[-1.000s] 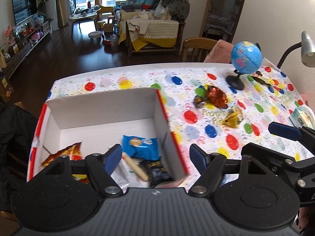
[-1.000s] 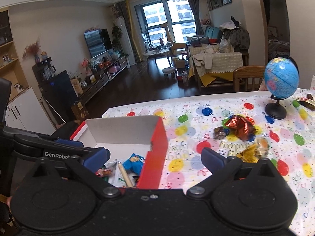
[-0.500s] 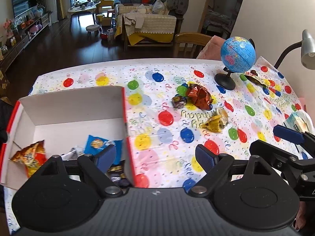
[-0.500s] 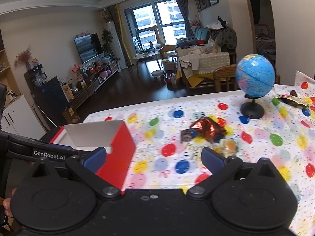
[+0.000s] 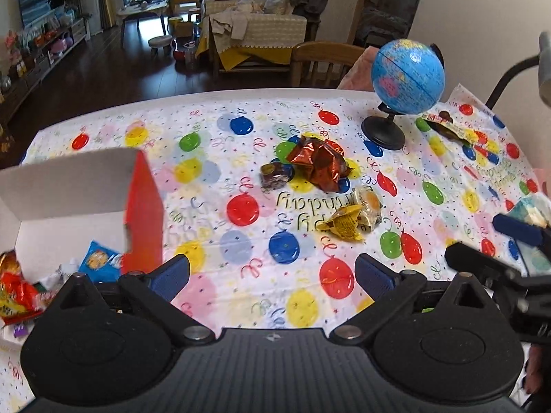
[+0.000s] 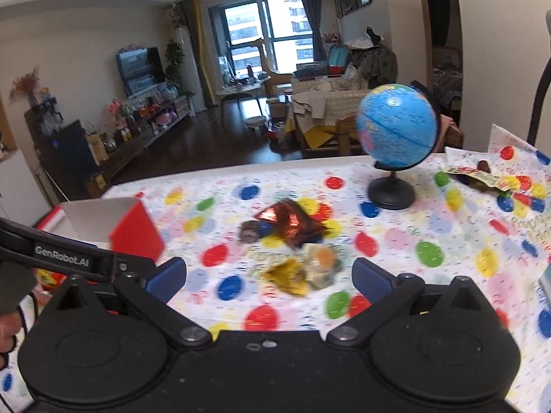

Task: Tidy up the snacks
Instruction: 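Withdraw both tools from the box toward the remaining snacks, then grasp the yellow candy packet with the left tool while the right tool grasps the clear round candy, then carry the yellow packet and clear round candy over the box with both tools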

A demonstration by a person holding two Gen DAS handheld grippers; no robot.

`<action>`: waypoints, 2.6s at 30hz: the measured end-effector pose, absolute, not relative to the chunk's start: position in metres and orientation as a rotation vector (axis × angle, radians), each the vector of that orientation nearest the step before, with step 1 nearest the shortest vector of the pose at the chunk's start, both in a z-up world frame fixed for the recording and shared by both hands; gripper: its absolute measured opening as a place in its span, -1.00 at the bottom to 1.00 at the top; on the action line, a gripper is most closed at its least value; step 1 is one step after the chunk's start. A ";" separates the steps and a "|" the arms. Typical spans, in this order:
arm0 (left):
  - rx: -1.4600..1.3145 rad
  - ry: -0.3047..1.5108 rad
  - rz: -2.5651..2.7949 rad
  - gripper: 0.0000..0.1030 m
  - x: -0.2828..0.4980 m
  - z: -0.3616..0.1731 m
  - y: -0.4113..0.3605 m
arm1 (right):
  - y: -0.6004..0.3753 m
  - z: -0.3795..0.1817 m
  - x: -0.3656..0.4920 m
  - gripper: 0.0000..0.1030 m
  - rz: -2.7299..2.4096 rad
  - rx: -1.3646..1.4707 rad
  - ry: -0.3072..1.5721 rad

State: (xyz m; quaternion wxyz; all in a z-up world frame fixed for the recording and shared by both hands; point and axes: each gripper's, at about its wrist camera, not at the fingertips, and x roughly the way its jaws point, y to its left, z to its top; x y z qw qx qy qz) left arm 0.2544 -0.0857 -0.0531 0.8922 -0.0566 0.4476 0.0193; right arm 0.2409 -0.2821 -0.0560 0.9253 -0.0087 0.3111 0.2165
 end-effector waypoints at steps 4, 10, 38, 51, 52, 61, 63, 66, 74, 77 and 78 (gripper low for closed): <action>-0.089 0.930 0.055 0.99 0.270 -0.059 -0.104 | -0.298 -0.059 0.265 1.00 0.421 -0.011 0.671; -0.078 0.934 0.080 0.99 0.296 -0.075 -0.122 | -0.310 -0.072 0.301 0.98 0.394 0.022 0.733; -0.036 1.014 -0.006 0.85 0.372 -0.157 -0.160 | -0.276 -0.159 0.402 0.41 0.416 0.116 1.006; -0.062 1.025 -0.047 0.07 0.374 -0.165 -0.160 | -0.277 -0.164 0.402 0.05 0.445 0.137 1.007; -0.063 1.024 -0.051 0.03 0.374 -0.165 -0.160 | -0.278 -0.164 0.401 0.05 0.442 0.143 1.006; -0.060 1.028 -0.059 -0.23 0.364 -0.159 -0.157 | -0.294 -0.157 0.387 0.04 0.396 0.188 0.995; -0.068 1.029 -0.057 -0.23 0.360 -0.156 -0.156 | -0.298 -0.154 0.382 0.04 0.390 0.194 0.989; -0.077 1.038 -0.036 -0.23 0.353 -0.153 -0.152 | -0.303 -0.149 0.372 0.04 0.385 0.205 0.981; -0.102 1.028 -0.010 -0.23 0.328 -0.131 -0.139 | -0.307 -0.126 0.341 0.04 0.403 0.206 0.953; -0.107 1.014 -0.011 -0.23 0.315 -0.119 -0.135 | -0.305 -0.115 0.329 0.04 0.410 0.206 0.940; -0.108 1.011 -0.010 -0.23 0.311 -0.115 -0.133 | -0.305 -0.111 0.325 0.04 0.411 0.205 0.937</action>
